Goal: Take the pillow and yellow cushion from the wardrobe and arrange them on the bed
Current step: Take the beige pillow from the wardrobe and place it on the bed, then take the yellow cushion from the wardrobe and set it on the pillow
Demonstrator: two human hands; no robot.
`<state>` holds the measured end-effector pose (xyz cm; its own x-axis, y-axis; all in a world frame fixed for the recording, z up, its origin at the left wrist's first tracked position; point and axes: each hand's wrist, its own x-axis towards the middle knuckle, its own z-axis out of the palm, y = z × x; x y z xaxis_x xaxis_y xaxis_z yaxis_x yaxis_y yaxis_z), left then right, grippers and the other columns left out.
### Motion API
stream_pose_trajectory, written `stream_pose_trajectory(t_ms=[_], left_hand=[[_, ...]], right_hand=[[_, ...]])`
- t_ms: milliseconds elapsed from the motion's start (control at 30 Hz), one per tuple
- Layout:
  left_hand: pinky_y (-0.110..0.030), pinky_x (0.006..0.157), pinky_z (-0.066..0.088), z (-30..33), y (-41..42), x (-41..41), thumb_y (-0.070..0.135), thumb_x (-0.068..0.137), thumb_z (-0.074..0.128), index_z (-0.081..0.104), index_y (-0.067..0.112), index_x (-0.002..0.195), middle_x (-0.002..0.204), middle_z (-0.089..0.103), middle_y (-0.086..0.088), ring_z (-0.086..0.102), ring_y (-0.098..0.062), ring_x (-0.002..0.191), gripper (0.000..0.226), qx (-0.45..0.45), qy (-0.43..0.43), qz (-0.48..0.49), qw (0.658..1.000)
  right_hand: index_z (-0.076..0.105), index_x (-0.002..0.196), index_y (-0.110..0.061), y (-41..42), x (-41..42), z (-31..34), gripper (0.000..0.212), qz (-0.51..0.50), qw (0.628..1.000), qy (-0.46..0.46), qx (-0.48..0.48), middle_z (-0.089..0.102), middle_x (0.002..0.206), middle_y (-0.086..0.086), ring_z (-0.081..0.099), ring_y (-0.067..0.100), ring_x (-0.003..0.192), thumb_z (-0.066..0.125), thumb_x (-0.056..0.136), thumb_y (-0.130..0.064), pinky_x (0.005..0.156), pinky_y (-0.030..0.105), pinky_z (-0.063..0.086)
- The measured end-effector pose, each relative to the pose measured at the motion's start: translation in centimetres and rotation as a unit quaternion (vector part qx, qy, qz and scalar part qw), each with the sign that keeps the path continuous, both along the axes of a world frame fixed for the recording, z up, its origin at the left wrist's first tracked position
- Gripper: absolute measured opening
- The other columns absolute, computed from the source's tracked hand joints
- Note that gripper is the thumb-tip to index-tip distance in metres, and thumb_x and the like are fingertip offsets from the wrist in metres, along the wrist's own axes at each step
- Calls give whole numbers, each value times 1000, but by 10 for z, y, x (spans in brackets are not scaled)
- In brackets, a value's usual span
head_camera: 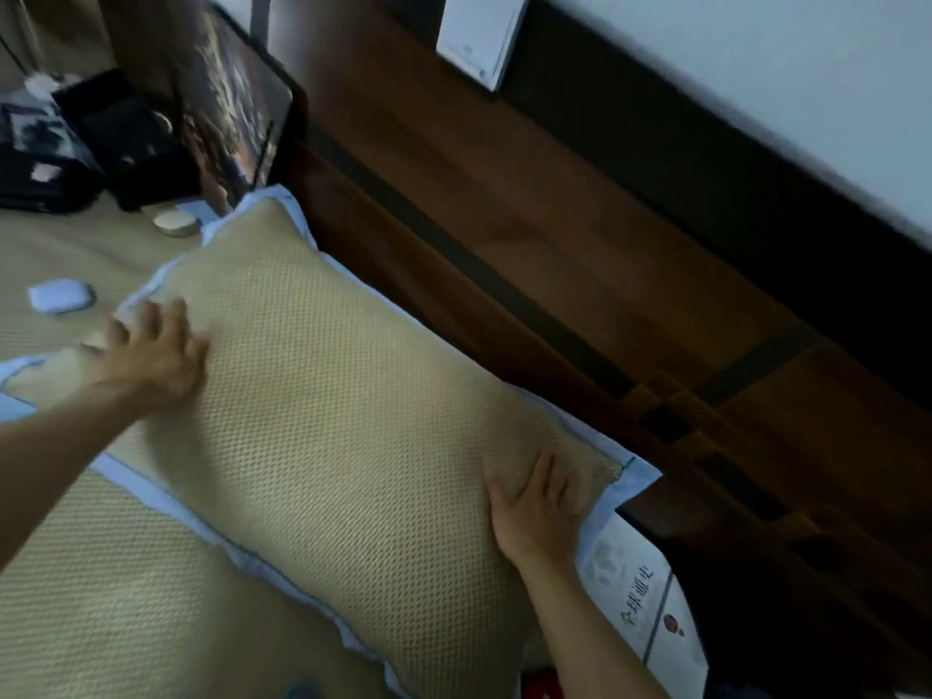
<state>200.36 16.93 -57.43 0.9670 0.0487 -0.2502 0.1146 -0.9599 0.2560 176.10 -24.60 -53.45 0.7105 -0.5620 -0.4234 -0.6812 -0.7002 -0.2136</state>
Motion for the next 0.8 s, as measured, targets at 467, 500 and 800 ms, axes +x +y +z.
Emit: stream_pose_trajectory(t_ms=[467, 500, 800], left_hand=[[-46, 105, 34, 248, -259, -394, 51, 98, 32, 34, 30, 151, 147, 47, -3, 47, -30, 126, 56, 27, -103, -434, 894], [-47, 104, 36, 262, -271, -432, 50, 98, 32, 38, 29, 150, 145, 50, -4, 49, -31, 123, 56, 37, -136, -476, 868], [-43, 101, 44, 358, -365, -745, 54, 98, 34, 45, 28, 146, 138, 57, -2, 57, -26, 120, 56, -44, -239, -668, 704]], right_hand=[[25, 154, -33, -31, -350, 264, 66, 43, 983, -179, 21, 43, 148, -7, 47, 15, 130, 59, 98, -40, 95, 31, 48], [28, 153, -32, -36, -381, 279, 63, 47, 979, -197, -2, 44, 146, -6, 48, 15, 129, 59, 98, -40, 94, 31, 48], [36, 148, -26, -53, -682, 297, 57, -129, 972, -191, -42, 47, 143, -4, 46, 19, 129, 54, 97, -46, 98, 36, 46]])
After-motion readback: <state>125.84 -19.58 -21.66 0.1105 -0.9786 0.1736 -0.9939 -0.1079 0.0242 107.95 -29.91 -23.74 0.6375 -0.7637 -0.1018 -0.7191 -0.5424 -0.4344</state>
